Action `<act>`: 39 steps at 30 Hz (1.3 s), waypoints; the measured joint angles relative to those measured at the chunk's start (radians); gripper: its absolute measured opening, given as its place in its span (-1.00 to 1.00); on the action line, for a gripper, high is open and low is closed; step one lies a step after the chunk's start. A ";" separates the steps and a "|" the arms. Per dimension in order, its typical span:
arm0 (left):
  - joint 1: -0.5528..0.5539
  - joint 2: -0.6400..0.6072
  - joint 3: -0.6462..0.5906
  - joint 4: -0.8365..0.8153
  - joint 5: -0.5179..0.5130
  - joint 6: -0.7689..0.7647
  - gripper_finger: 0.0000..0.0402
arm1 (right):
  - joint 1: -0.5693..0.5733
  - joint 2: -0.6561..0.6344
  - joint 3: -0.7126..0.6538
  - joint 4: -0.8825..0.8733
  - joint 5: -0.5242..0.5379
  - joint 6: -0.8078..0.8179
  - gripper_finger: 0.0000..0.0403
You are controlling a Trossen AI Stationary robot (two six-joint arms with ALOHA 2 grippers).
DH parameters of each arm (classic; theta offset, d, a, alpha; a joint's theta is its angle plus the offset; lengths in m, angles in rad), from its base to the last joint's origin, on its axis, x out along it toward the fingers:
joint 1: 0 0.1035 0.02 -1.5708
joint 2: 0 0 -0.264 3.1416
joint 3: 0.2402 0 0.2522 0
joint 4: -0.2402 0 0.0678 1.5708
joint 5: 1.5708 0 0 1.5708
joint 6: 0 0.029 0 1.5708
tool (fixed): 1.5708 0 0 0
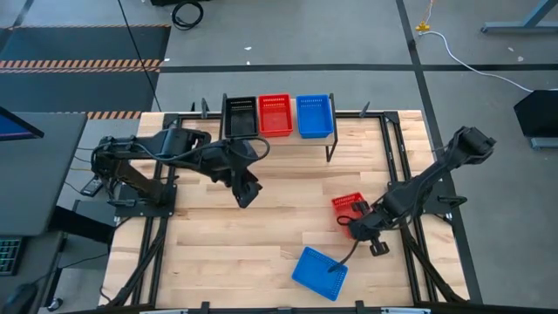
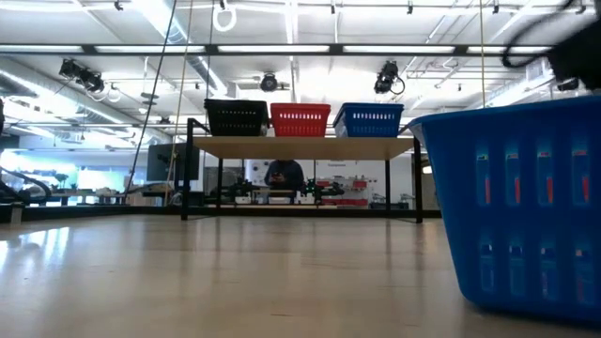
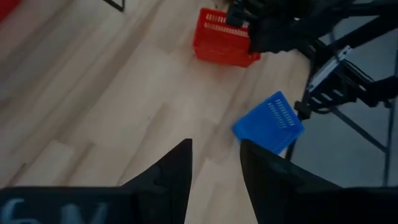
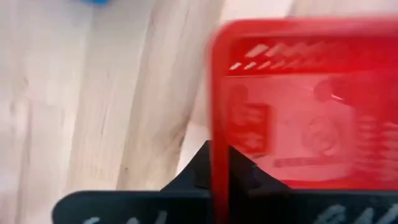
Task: Stack baskets on shelf by color
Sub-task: Stack the red bin on the stacked red bins on the shelf
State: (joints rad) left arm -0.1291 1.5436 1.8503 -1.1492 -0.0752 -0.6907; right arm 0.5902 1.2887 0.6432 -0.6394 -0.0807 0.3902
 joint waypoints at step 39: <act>0.132 -0.001 0.261 -0.038 -0.270 0.369 -0.30 | -0.906 0.495 1.208 -0.209 -0.015 -0.817 -0.98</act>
State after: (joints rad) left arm 0.0025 1.5425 2.1109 -1.1871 -0.3450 -0.3219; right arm -0.3159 1.7834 1.8514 -0.8482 -0.0952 -0.4265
